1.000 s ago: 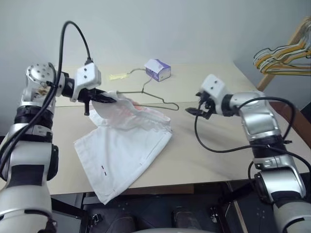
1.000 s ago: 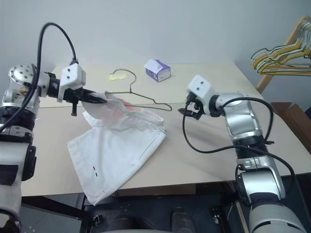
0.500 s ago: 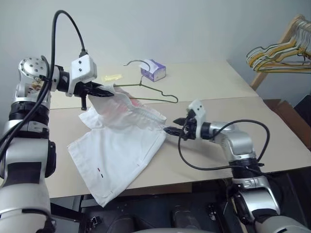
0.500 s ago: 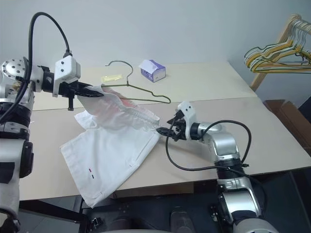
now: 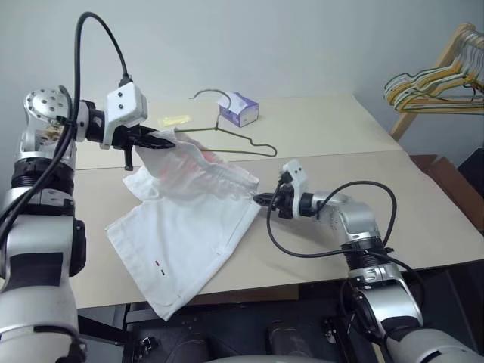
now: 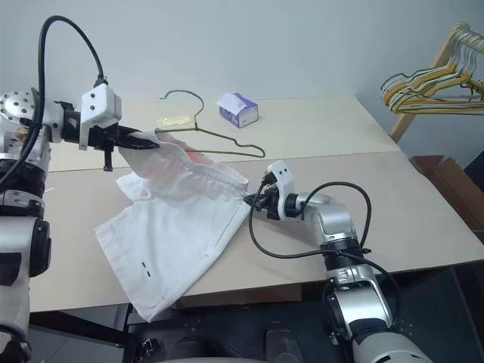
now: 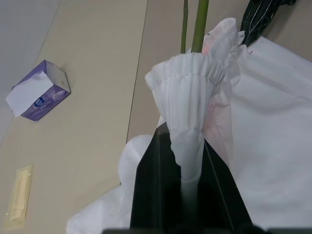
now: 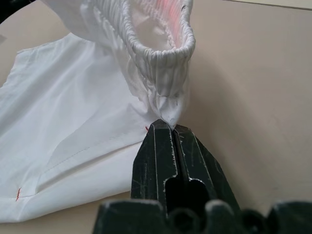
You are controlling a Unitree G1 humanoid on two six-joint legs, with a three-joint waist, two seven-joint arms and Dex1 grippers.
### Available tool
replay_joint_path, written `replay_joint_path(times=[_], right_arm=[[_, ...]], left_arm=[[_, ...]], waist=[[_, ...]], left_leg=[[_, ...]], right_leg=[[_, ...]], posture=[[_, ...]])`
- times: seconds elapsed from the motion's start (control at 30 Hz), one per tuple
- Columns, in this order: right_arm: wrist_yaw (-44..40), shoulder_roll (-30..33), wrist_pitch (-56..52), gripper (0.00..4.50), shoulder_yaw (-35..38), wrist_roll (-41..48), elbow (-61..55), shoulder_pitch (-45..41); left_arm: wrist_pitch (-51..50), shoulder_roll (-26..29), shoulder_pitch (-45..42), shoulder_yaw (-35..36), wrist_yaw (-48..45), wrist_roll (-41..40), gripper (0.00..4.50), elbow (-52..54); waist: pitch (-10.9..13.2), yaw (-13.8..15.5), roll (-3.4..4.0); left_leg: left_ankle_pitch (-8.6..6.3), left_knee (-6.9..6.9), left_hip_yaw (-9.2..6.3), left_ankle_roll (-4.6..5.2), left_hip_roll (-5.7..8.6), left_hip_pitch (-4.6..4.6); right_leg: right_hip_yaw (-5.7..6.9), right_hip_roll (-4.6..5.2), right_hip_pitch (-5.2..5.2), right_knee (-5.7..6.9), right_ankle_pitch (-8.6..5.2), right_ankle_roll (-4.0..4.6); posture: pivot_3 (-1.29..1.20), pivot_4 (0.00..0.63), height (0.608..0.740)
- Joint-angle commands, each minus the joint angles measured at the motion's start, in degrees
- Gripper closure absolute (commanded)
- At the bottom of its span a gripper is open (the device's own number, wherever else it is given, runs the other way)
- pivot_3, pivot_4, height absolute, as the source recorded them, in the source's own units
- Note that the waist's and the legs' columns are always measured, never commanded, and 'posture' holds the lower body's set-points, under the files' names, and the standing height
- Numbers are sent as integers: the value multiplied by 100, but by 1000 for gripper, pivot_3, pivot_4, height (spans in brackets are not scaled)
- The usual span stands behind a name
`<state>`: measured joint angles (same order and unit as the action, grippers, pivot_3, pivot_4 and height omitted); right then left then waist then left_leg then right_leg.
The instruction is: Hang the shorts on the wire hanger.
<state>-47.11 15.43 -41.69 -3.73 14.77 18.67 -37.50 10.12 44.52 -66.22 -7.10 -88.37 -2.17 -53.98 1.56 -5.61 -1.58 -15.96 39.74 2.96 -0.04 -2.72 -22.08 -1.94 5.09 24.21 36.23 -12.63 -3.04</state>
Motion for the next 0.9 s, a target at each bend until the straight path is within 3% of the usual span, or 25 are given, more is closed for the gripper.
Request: replay_joint_path(times=[0.03,0.2,0.57,0.8,0.9], right_arm=[[165,161,117,4479,280,95,-72,-189],[211,564,253,4479,532,86,156,-354],[-193,1266,574,4479,447,14,139,-303],[-339,1574,883,4479,151,-221,-297,-103],[-621,1954,584,4479,-89,-217,-1106,-292]], left_arm=[[95,238,67,81,-393,-417,4500,302],[79,412,235,-112,-413,-671,4500,497],[184,312,204,-85,-221,-246,4500,242],[342,270,158,-128,-17,64,4500,106],[333,225,251,-148,-28,129,4500,225]], waist=[[0,-6,0],[0,8,0],[0,-11,0],[0,0,0],[2,2,2]], left_leg=[[0,0,0,0,0,0],[0,1,1,0,0,0],[-1,2,3,2,0,2],[-1,3,3,2,0,0],[-2,4,4,3,1,-3]], right_leg=[[0,0,0,0,0,0],[-1,2,0,0,0,-1],[-3,1,-1,-6,0,-1],[-3,1,-1,-6,0,-1],[-4,3,3,-5,0,-1]], posture=[[-15,0,740],[-19,0,740],[-27,0,740],[-30,0,740],[-29,0,740]])
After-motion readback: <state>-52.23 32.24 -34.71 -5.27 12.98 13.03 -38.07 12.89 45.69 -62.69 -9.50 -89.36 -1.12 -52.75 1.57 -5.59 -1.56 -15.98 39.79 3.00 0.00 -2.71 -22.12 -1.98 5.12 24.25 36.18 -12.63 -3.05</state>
